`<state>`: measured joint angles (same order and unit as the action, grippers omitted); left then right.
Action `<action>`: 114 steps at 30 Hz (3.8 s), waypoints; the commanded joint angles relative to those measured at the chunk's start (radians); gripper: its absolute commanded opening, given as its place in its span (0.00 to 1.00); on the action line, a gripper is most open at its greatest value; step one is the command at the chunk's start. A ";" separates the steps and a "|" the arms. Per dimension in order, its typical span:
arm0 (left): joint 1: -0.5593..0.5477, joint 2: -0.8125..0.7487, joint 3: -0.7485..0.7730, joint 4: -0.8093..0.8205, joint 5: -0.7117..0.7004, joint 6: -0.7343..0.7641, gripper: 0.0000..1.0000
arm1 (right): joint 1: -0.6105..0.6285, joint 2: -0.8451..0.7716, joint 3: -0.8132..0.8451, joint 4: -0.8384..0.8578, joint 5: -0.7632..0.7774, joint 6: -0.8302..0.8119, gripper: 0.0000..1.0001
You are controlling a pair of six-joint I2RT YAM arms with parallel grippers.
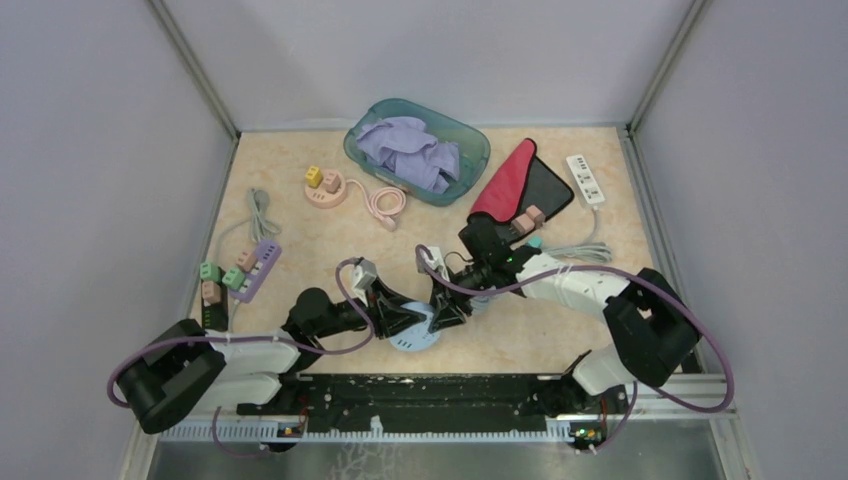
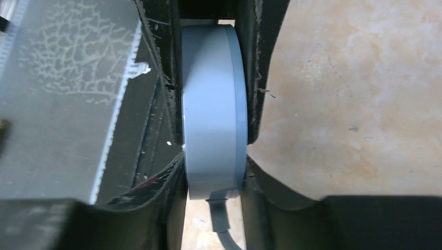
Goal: Pull the plug off the socket
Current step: Pick up the socket from the center of the board, then place the socket at the center of the board.
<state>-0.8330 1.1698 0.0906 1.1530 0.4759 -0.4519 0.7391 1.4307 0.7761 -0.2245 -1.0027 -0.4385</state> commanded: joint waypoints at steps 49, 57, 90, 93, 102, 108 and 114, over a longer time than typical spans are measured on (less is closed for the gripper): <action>0.002 -0.825 -0.126 -0.594 -0.514 -0.084 1.00 | -1.180 -0.113 0.525 0.016 -0.226 0.467 0.00; 0.003 -0.828 -0.105 -0.612 -0.490 -0.115 1.00 | -1.178 0.010 0.564 0.169 -0.112 0.618 0.00; 0.003 -0.856 -0.098 -0.689 -0.508 -0.166 1.00 | -1.040 0.733 0.925 -0.220 0.121 0.472 0.07; 0.003 -0.855 -0.094 -0.691 -0.508 -0.169 1.00 | -1.032 0.771 0.949 -0.258 0.137 0.448 0.09; 0.003 -0.855 -0.075 -0.716 -0.502 -0.177 1.00 | -1.021 0.810 1.003 -0.329 0.236 0.412 0.33; 0.003 -0.855 -0.028 -0.770 -0.497 -0.164 1.00 | -1.022 0.760 1.069 -0.417 0.338 0.311 0.40; 0.003 -0.856 0.018 -0.829 -0.503 -0.145 1.00 | -1.023 0.665 1.057 -0.412 0.411 0.246 0.48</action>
<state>-0.8310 0.3241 0.0509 0.3656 -0.0307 -0.6151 -0.2779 2.2135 1.7969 -0.6144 -0.6575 -0.1253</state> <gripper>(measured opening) 0.998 0.474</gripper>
